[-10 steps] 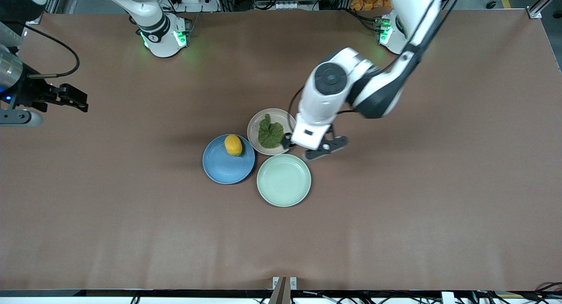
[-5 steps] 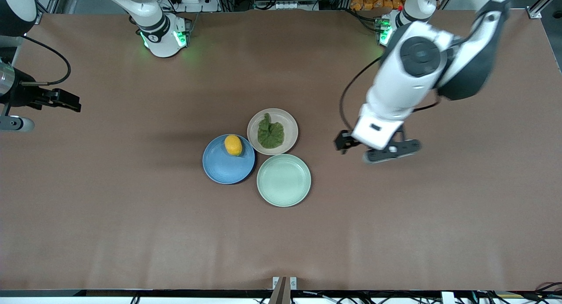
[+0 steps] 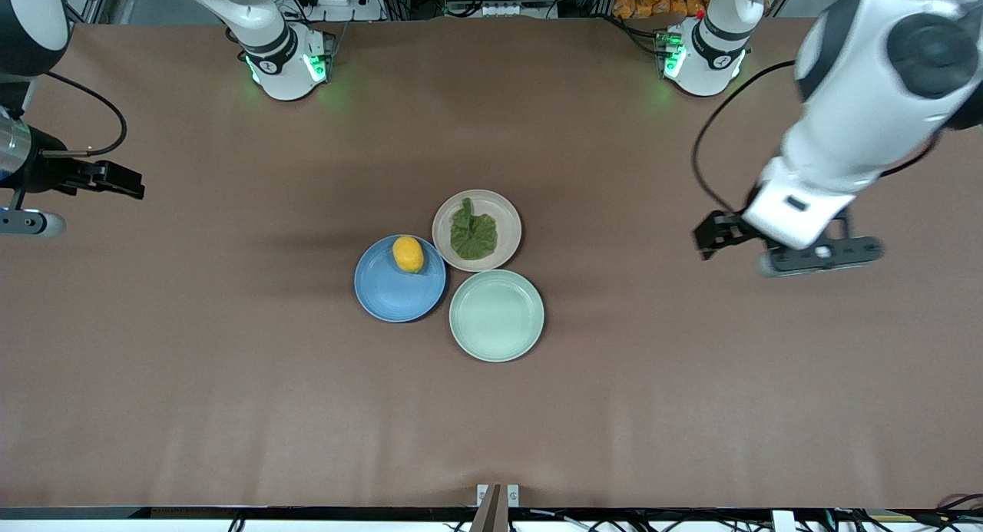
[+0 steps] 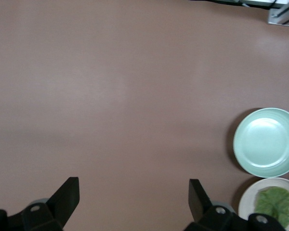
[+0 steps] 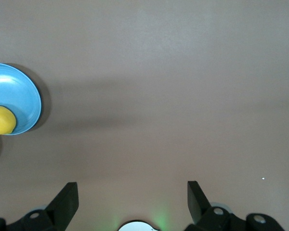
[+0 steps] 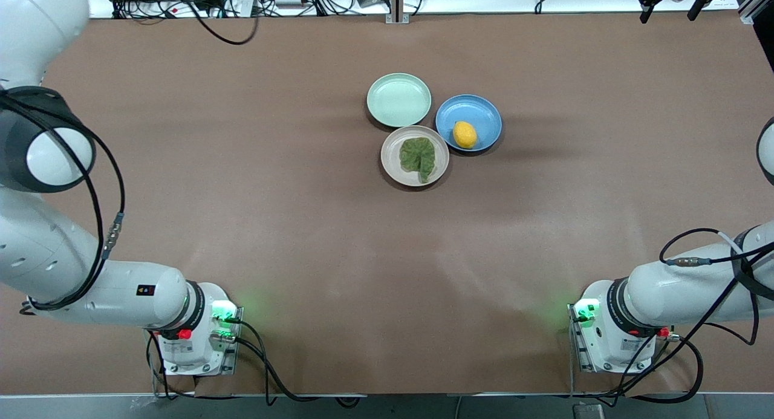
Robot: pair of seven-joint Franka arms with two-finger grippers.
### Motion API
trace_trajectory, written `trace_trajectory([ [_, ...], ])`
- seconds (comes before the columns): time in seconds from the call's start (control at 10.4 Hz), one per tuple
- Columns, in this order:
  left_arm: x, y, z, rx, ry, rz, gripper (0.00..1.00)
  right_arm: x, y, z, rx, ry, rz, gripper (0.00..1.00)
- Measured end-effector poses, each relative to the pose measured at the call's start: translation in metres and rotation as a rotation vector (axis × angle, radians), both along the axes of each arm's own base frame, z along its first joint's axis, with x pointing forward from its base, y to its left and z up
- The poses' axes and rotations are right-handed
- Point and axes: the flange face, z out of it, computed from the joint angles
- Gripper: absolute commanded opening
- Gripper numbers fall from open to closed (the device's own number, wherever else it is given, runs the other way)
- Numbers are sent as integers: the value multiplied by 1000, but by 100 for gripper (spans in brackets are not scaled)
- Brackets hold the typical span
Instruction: Place lemon and lettuce in plates
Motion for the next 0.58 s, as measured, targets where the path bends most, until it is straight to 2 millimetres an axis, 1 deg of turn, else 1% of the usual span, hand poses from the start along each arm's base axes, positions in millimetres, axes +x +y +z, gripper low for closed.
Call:
trace_trajectory([
  [0.1,-5,7,8,9,7,4,100,0,0,0,2,0,14,100],
  [0.39,-24,8,28,28,25,-1,100,2,3,0,4,-11,27,100],
  [0.48,-27,13,33,37,32,-21,100,3,3,1,3,-20,29,100],
  [0.58,-29,28,38,50,39,-44,100,4,3,2,4,-29,32,100],
])
